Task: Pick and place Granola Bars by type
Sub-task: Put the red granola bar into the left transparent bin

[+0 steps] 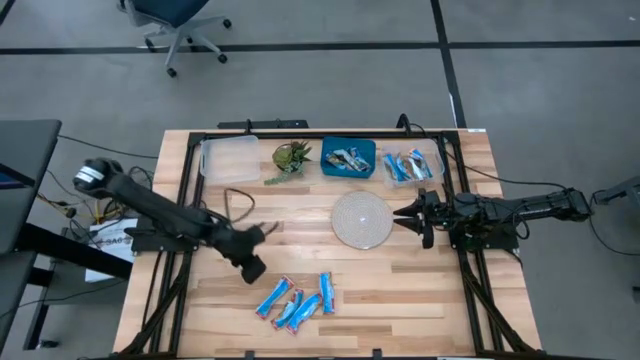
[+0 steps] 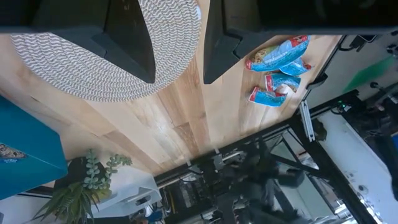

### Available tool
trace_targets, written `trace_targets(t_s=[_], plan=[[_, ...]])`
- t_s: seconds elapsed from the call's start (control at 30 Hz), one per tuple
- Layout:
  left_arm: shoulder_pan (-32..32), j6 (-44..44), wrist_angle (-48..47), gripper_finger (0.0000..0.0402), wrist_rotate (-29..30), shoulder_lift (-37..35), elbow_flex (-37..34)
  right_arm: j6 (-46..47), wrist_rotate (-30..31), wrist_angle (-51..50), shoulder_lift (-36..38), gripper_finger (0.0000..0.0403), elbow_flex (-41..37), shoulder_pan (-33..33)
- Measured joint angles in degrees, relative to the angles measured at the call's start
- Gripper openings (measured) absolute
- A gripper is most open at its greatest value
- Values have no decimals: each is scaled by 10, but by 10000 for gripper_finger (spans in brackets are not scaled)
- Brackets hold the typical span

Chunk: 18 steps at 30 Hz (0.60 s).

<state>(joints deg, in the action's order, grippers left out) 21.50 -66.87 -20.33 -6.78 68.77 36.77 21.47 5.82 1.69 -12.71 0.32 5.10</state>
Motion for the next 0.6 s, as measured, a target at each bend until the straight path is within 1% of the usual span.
trace_targets(t_s=[0.17,0.37,0.47,0.6], plan=[[28,-2,3,62,16,101,54,0,0,0,0,127,0,0],[39,0,-5,61,0,204,119,0,0,0,0,127,0,0],[43,-28,-20,61,0,236,146,0,0,0,0,127,0,0],[47,-77,-36,61,14,241,151,0,0,0,0,127,0,0]])
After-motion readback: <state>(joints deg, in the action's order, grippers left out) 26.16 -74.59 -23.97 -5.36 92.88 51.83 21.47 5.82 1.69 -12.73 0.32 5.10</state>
